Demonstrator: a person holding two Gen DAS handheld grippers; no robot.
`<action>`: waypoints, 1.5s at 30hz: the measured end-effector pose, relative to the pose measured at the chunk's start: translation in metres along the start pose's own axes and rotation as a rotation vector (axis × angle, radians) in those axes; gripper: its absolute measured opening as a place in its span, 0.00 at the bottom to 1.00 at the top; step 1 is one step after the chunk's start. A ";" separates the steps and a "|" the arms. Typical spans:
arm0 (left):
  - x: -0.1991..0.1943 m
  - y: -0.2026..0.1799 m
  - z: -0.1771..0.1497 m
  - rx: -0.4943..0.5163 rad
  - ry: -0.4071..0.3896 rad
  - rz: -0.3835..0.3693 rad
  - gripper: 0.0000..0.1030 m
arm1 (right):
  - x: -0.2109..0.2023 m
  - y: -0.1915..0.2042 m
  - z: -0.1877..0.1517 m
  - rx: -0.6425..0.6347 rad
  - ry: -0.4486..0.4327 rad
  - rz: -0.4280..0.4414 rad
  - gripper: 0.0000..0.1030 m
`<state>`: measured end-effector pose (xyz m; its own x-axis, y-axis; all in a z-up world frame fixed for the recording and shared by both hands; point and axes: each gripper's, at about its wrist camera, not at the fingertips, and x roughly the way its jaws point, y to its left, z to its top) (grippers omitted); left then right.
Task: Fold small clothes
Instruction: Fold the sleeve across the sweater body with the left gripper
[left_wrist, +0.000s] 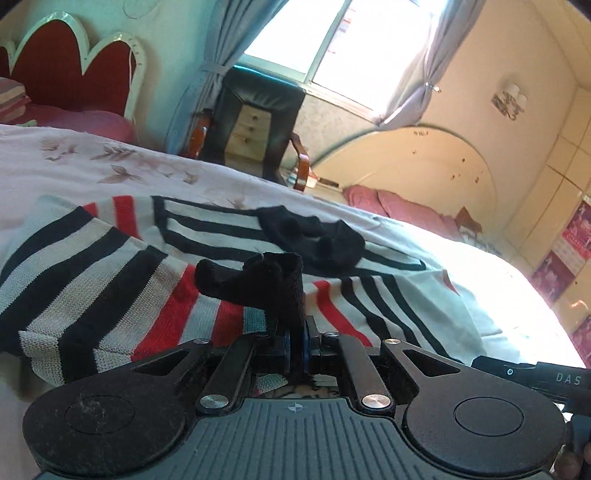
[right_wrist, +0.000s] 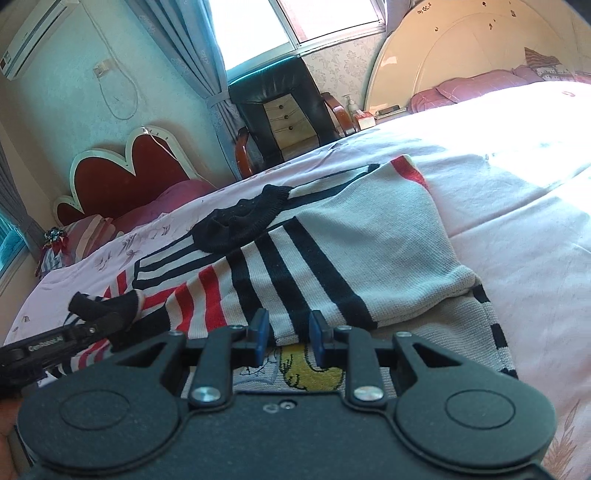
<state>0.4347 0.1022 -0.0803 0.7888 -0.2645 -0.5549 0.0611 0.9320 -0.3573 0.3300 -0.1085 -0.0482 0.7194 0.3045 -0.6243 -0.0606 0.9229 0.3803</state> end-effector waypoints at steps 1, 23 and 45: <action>0.005 -0.006 -0.006 0.009 0.020 -0.001 0.06 | -0.001 -0.002 0.001 0.003 -0.001 0.002 0.26; -0.112 0.090 -0.063 0.036 -0.041 0.255 0.58 | 0.060 0.044 -0.001 -0.077 0.067 0.164 0.42; -0.087 0.101 -0.053 0.056 -0.020 0.236 0.58 | 0.053 0.050 0.030 -0.212 -0.071 0.073 0.06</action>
<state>0.3402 0.2058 -0.1078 0.7972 -0.0328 -0.6029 -0.0935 0.9798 -0.1770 0.3859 -0.0532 -0.0420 0.7543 0.3614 -0.5482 -0.2524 0.9303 0.2660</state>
